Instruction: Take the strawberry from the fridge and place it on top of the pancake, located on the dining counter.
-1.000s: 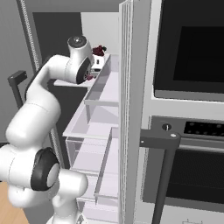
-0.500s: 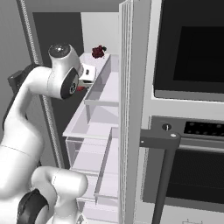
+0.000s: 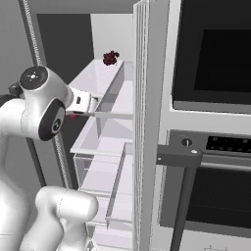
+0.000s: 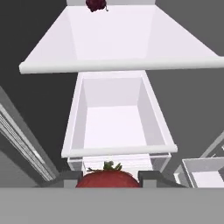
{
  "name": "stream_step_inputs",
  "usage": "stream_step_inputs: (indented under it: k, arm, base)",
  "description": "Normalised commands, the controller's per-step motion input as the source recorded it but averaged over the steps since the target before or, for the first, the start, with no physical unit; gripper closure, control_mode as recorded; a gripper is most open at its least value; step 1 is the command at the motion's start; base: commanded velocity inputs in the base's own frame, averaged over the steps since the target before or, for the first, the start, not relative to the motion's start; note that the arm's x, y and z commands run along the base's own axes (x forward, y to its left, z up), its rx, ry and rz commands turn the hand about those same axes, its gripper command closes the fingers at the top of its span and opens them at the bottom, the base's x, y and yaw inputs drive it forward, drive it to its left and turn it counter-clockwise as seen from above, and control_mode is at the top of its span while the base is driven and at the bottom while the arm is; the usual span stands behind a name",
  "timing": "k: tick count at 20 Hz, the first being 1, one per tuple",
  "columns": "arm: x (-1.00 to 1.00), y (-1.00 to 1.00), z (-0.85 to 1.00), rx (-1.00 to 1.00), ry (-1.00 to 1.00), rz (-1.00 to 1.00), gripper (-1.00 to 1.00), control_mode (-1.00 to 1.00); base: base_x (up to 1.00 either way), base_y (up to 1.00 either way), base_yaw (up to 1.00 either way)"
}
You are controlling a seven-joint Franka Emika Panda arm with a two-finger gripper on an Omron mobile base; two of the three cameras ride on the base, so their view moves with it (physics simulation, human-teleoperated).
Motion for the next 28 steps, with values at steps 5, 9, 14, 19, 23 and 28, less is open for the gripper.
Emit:
stream_step_inputs:
  k: [5,9,14,19,23,28]
  arm:
    - [-0.85,0.19,0.0,-0.01,0.0,0.0,1.0,-1.0]
    - [-0.78,0.0,0.0,0.0,0.0,0.0,1.0,-1.0]
    - [-0.66,0.03,-0.06,0.0,0.01,0.0,1.0,-1.0]
    - [-0.4,0.11,-0.14,0.0,0.0,0.0,1.0,-1.0]
    - [-0.03,0.01,-0.02,0.0,0.01,0.0,1.0,-1.0]
    - [0.0,0.0,0.0,0.0,0.01,0.0,1.0,-1.0]
  base:
    - [0.0,0.0,0.0]
    - [0.0,0.0,0.0]
    - [0.0,0.0,0.0]
    - [0.0,0.0,0.0]
    - [0.0,0.0,0.0]
    - [0.0,0.0,0.0]
